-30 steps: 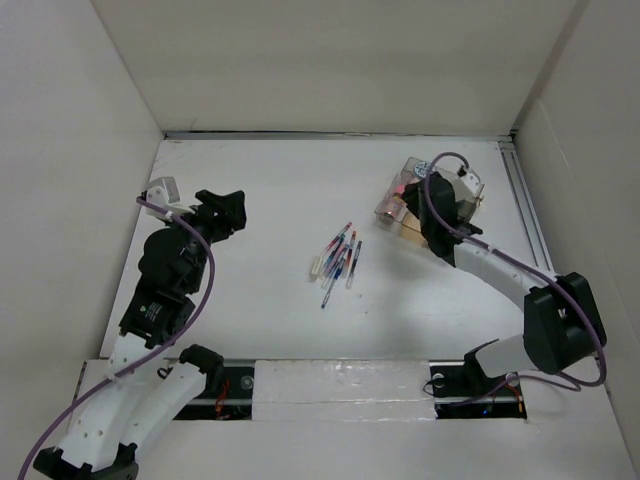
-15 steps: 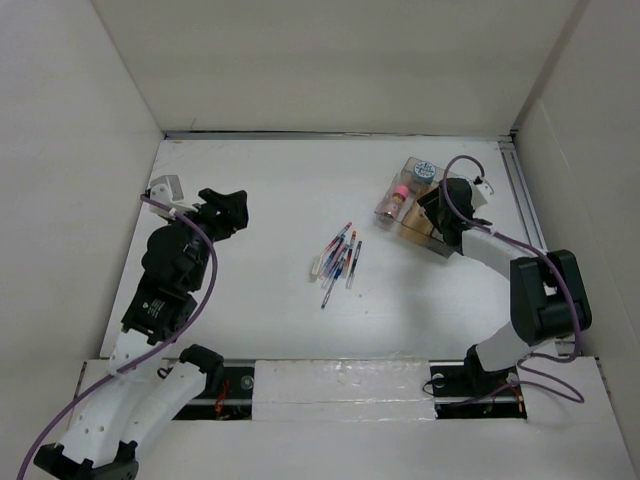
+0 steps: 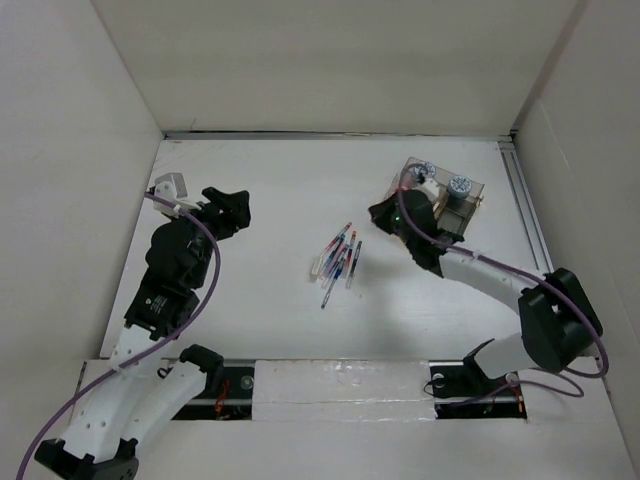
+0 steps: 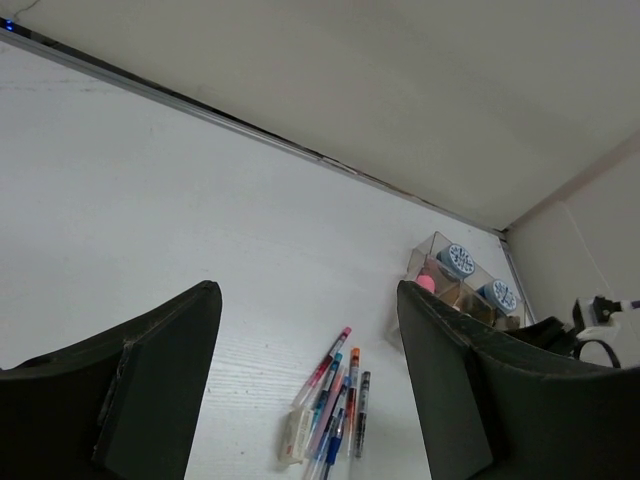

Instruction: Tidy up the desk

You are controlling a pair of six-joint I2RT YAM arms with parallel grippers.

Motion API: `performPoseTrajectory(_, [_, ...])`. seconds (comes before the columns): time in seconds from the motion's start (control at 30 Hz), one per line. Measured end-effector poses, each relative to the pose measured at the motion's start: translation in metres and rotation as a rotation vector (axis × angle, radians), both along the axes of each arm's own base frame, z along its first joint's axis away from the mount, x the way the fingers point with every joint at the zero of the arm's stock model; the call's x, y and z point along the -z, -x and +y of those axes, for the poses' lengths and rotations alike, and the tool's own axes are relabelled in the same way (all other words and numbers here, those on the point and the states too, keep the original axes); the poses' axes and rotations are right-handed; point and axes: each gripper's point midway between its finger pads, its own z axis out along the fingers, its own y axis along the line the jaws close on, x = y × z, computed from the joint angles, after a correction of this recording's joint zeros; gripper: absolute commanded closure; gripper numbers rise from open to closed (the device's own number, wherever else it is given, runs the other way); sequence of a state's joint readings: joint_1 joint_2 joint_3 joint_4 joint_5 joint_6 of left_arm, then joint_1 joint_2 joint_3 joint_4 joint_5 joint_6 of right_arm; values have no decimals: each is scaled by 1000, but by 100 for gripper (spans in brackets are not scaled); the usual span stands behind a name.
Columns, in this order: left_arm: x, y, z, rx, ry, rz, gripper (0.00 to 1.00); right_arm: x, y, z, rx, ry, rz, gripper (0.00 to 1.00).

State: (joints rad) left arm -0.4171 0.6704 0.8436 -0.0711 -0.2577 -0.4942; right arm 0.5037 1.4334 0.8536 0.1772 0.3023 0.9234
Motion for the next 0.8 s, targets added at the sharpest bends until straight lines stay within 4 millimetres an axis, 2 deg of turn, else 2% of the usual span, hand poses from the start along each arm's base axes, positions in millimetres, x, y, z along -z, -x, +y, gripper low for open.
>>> performPoseTrajectory(0.07, [1, -1, -1, 2, -1, 4, 33, 3, 26, 47, -135, 13, 2, 99])
performPoseTrajectory(0.1, [1, -1, -1, 4, -2, 4, 33, 7, 41, 69, -200, 26, 9, 75])
performPoseTrajectory(0.13, [2, -1, -1, 5, -3, 7, 33, 17, 59, 92, -273, 49, 28, 74])
performPoseTrajectory(0.17, [2, -1, -2, 6, -3, 7, 33, 25, 71, 106, -315, 69, 53, 57])
performPoseTrajectory(0.23, [3, -2, -2, 8, -5, 11, 33, 42, 87, 129, -372, 124, 101, 41])
performPoseTrajectory(0.27, [3, -2, -2, 8, -5, 11, 33, 48, 92, 138, -393, 142, 115, 39])
performPoseTrajectory(0.33, [3, -2, -2, 8, -5, 10, 33, 60, 103, 155, -428, 174, 137, 39])
performPoseTrajectory(0.43, [3, -1, -3, 11, -4, 8, 33, 78, 113, 167, -459, 223, 178, 48])
performPoseTrajectory(0.57, [2, -1, -3, 14, -6, 6, 33, 90, 105, 172, -433, 274, 205, 53])
performPoseTrajectory(0.8, [1, 0, -3, 14, -6, 4, 33, 99, 94, 169, -371, 333, 221, 53])
